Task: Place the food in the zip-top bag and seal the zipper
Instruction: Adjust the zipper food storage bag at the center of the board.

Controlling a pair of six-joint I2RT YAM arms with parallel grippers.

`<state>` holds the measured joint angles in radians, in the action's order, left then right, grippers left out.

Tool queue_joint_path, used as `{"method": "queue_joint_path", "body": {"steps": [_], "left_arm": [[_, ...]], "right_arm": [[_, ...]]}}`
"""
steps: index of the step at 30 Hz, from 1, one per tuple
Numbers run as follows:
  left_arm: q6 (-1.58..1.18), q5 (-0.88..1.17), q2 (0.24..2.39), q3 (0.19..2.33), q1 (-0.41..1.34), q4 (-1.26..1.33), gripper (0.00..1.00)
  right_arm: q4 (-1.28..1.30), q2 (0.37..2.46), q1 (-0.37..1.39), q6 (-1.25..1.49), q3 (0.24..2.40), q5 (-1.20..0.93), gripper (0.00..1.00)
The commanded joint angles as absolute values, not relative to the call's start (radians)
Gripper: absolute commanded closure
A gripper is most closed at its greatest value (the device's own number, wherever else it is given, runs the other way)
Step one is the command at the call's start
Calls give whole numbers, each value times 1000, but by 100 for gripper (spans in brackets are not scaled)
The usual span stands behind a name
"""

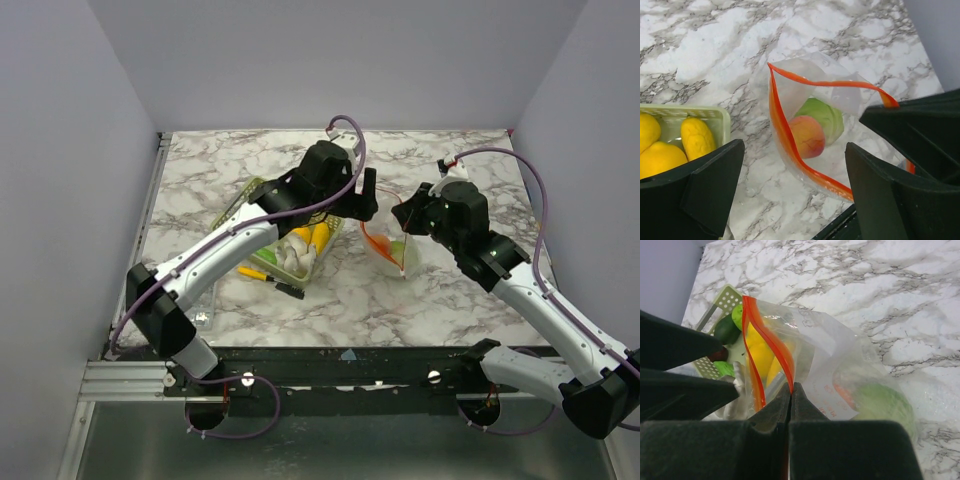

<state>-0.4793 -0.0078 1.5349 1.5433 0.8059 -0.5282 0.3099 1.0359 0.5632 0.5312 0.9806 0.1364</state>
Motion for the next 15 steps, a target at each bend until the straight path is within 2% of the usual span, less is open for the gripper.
{"method": "queue_joint_path", "body": {"steps": [1, 4, 6, 8, 9, 15], "left_arm": [[-452, -61, 1666, 1652, 803, -644, 16], [-423, -71, 1757, 1753, 803, -713, 17], [-409, -71, 1801, 1818, 804, -771, 21], [-398, -67, 1804, 1830, 804, -782, 33], [-397, -66, 1790, 1826, 803, -779, 42], [-397, 68, 1696, 1796, 803, -730, 73]], "right_arm": [[333, 1026, 568, 518, 1002, 120, 99], [340, 1022, 567, 512, 1002, 131, 99], [349, 1019, 567, 504, 1004, 146, 99], [359, 1020, 567, 494, 1003, 165, 99], [363, 1018, 566, 490, 1004, 174, 99], [371, 1021, 568, 464, 1006, 209, 99]]}}
